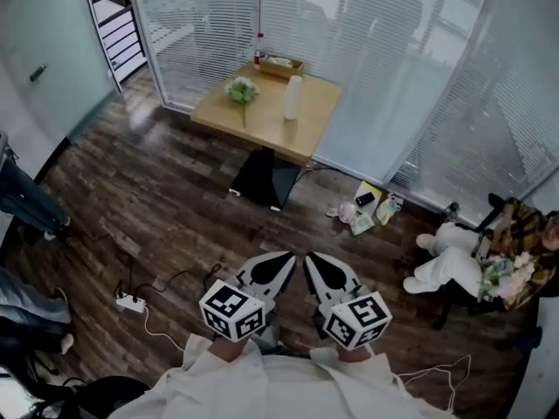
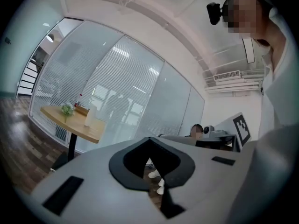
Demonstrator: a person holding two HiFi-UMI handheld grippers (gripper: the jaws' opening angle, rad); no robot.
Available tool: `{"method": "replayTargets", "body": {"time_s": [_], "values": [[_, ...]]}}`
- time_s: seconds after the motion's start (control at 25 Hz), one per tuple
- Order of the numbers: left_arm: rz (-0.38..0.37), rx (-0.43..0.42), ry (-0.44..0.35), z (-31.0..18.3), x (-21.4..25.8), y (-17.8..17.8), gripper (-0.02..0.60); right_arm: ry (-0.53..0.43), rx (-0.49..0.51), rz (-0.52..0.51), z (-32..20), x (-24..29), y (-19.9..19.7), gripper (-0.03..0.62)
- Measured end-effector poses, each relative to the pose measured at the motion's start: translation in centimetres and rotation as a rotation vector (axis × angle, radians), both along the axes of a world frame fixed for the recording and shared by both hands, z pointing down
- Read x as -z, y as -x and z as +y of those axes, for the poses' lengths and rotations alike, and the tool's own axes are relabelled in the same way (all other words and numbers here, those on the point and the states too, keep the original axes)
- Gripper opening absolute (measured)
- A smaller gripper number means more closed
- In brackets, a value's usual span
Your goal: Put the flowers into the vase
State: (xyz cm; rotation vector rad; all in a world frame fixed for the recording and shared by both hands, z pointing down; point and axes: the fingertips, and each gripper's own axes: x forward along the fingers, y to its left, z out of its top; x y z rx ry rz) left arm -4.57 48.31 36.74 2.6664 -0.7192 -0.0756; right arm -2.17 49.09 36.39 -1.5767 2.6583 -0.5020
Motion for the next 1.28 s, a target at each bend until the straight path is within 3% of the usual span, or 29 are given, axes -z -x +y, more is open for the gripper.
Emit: {"method": "replayTargets", "body": {"time_s": [0.68,1.28], "values": [[0.001,-0.010,0.013,-22.0,0.4,0.6,0.006,-0.015,-0.003,0.074,-21.9,1.1,0.7,0.014],[-0.023,-0.022,0.055,-30.1,-1.6,-0.3,0.006,0.022,-0.021,0.054,-30.5,-0.7,-0.3,0.014]]}}
